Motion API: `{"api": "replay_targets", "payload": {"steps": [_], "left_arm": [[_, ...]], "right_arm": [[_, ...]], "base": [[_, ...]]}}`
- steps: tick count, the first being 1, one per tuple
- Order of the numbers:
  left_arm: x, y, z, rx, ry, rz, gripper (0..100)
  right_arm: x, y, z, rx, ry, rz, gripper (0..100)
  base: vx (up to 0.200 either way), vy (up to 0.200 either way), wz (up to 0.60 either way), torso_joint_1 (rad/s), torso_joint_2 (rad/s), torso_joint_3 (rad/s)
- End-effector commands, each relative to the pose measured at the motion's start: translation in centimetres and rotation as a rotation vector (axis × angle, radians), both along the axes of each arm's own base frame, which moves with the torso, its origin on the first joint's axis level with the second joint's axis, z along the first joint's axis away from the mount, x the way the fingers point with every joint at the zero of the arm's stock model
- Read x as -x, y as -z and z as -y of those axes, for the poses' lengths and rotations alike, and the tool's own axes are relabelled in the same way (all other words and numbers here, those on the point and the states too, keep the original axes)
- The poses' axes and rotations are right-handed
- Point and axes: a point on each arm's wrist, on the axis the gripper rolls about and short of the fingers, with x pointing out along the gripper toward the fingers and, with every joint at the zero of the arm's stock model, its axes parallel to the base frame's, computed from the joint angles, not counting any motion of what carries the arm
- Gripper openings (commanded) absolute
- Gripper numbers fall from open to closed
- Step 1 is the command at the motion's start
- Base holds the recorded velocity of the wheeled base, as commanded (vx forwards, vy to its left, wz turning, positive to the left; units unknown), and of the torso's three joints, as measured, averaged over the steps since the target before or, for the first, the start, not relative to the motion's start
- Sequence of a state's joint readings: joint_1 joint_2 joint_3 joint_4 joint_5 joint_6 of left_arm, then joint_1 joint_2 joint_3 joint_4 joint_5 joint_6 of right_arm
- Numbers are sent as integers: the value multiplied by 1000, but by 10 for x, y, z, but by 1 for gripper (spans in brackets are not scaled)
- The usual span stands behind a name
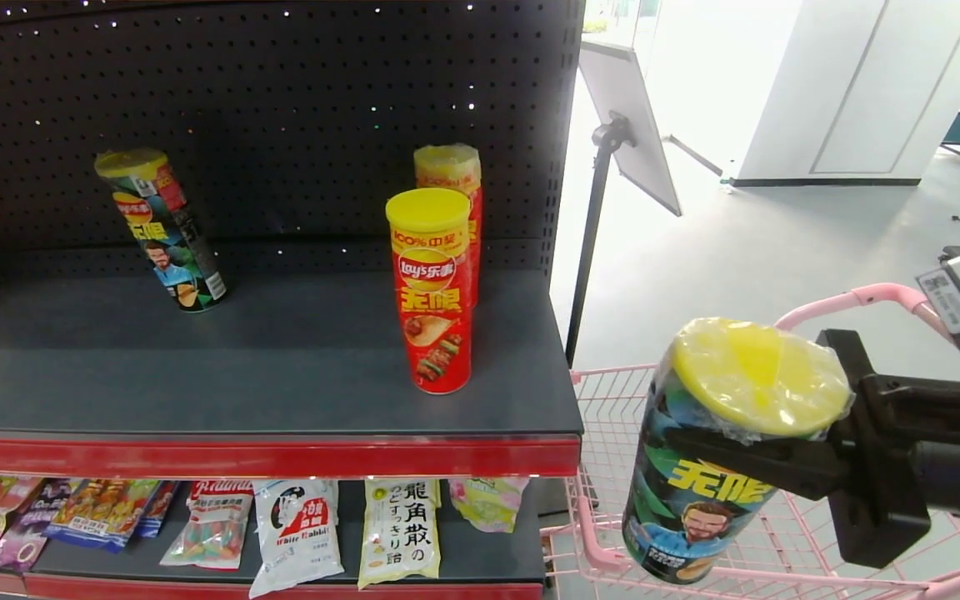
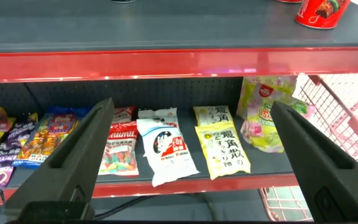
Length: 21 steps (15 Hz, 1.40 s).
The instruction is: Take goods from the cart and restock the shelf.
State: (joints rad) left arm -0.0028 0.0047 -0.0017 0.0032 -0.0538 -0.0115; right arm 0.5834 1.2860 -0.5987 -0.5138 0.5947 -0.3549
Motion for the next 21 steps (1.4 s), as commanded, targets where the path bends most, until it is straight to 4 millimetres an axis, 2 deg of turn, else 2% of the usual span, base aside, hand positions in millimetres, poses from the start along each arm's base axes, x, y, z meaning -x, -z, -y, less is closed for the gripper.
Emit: {"api": "replay_targets", "payload": {"steps": [1, 5, 12, 17, 21], "left_arm": [[0, 0, 0, 1, 0, -2, 100], [0, 0, 0, 1, 0, -2, 100], [0, 0, 0, -2, 2, -1, 100], [0, 0, 0, -2, 0, -1, 100], [0, 0, 0, -4, 0, -1, 100]], "right_arm": [[5, -3, 3, -7, 2, 19, 0], [2, 0, 0, 11, 67, 15, 0], [15, -4, -15, 10, 34, 35, 0], [16, -7, -15, 1, 36, 45, 0], [16, -7, -15, 1, 36, 45, 0]], "base": [[0, 0, 0, 0, 0, 0], [0, 0, 0, 0, 0, 0], [0, 0, 0, 0, 0, 0], [0, 0, 0, 0, 0, 0], [0, 200, 0, 2, 4, 0]]}}
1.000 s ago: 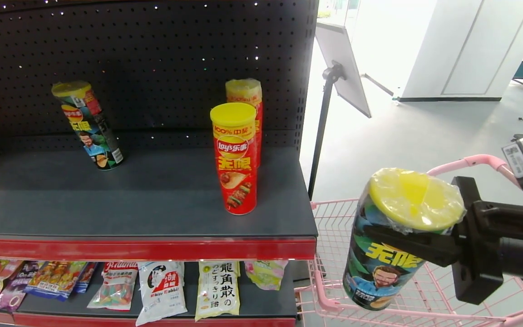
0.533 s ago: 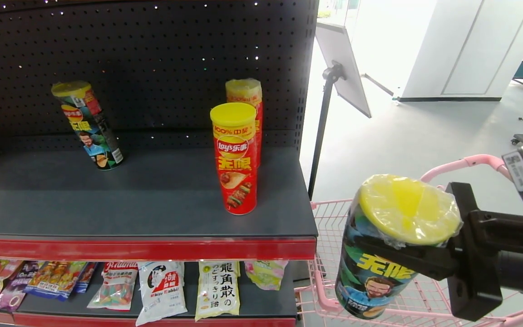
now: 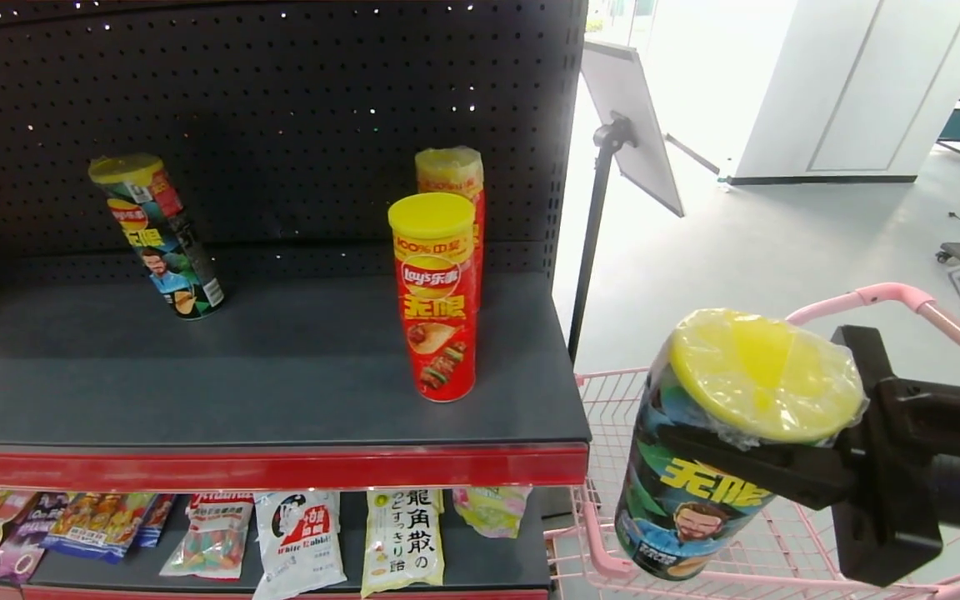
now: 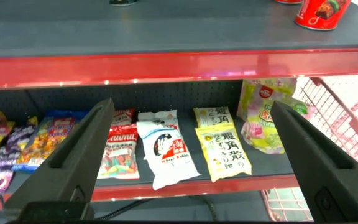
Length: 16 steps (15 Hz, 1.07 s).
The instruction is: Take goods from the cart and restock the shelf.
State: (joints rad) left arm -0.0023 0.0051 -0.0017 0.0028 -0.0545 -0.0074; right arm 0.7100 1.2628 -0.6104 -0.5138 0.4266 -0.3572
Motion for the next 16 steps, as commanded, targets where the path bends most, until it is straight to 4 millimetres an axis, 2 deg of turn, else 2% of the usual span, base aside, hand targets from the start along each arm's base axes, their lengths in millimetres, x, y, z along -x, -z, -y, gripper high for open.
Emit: {"api": "replay_targets", "payload": {"steps": [1, 6, 12, 16], "left_arm": [[0, 0, 0, 0, 0, -2, 100], [0, 0, 0, 0, 0, -2, 100], [0, 0, 0, 2, 0, -2, 100], [0, 0, 0, 2, 0, -2, 100]], "right_arm": [[0, -1, 0, -2, -3, 3, 0], [3, -14, -9, -33, -44, 34, 0], [11, -9, -30, -11, -103, 13, 0], [9, -12, -36, -15, -113, 18, 0]], "base": [[0, 200, 0, 12, 7, -7], [0, 200, 0, 2, 3, 0], [0, 200, 0, 3, 1, 1], [0, 200, 0, 4, 4, 1]]}}
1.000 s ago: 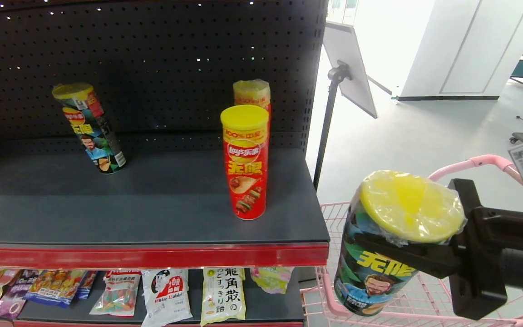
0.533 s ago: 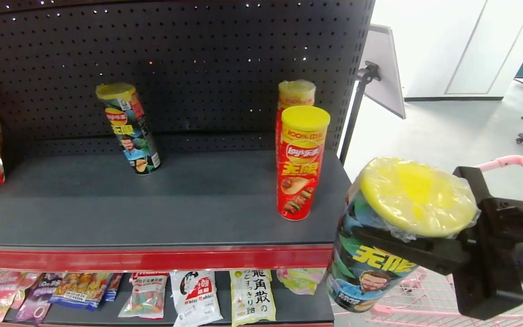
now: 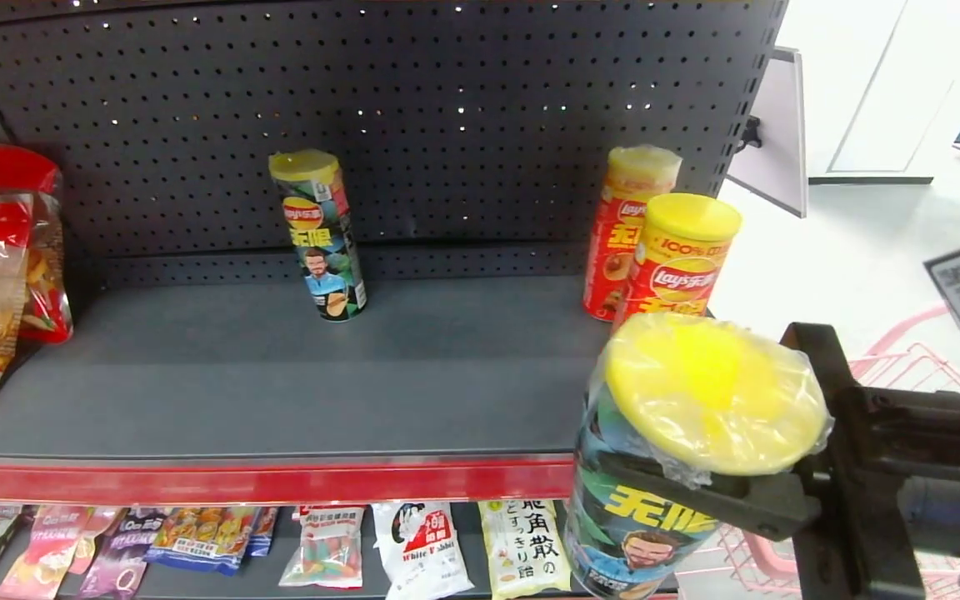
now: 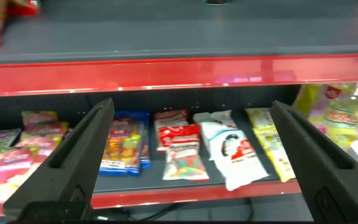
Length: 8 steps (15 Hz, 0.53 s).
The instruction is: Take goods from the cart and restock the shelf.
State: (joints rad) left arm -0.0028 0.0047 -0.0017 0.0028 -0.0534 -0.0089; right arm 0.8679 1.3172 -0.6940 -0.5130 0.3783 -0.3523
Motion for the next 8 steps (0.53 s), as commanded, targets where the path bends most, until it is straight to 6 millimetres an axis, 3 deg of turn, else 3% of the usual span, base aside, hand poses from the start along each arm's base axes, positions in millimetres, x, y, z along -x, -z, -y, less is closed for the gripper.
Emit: {"api": "replay_targets", "payload": {"steps": [1, 8], "left_arm": [[0, 0, 0, 0, 1, -2, 100], [0, 0, 0, 0, 1, -2, 100]], "right_arm": [[-1, 0, -3, 1, -4, -1, 0], [-1, 3, -2, 11, -4, -9, 0]], "base": [[0, 200, 0, 7, 7, 2], [0, 200, 0, 2, 4, 2]]}}
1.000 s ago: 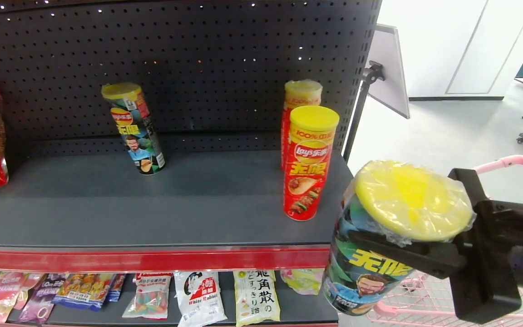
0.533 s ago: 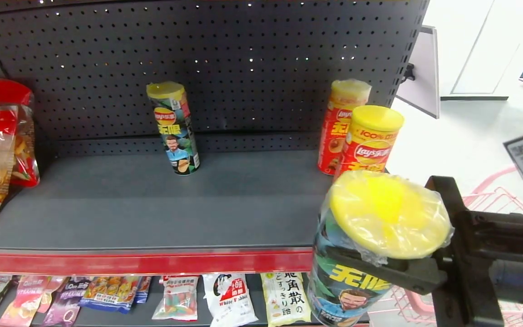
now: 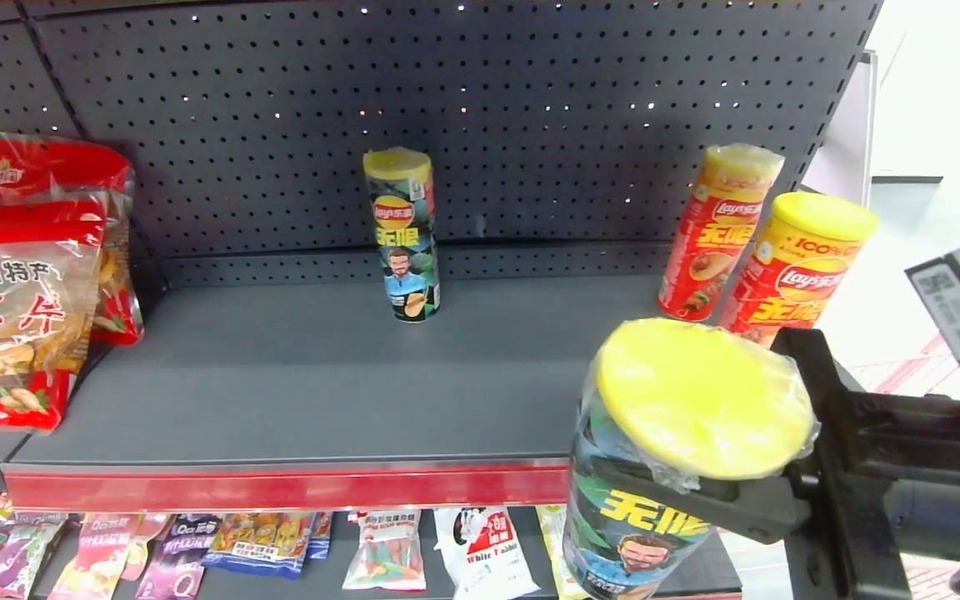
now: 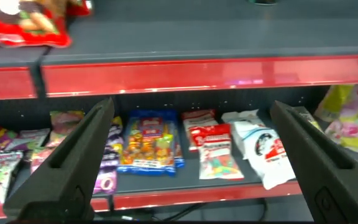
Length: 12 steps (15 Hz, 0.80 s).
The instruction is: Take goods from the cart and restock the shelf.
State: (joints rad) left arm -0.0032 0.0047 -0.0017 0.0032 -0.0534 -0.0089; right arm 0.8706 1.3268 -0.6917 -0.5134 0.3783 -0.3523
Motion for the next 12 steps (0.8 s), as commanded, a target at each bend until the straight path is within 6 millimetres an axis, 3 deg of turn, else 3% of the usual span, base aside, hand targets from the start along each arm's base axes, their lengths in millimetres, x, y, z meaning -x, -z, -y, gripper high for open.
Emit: {"api": "replay_targets", "payload": {"steps": [1, 3, 12], "left_arm": [[0, 0, 0, 0, 0, -2, 100], [0, 0, 0, 0, 0, -2, 100], [0, 0, 0, 0, 0, -2, 100]], "right_arm": [[0, 1, 0, 3, -1, -2, 0], [0, 1, 0, 3, -1, -2, 0], [1, 5, 1, 12, -3, -10, 0]], "base": [[0, 200, 0, 7, -2, 2], [0, 200, 0, 5, 5, 2], [0, 0, 0, 0, 0, 0]]}}
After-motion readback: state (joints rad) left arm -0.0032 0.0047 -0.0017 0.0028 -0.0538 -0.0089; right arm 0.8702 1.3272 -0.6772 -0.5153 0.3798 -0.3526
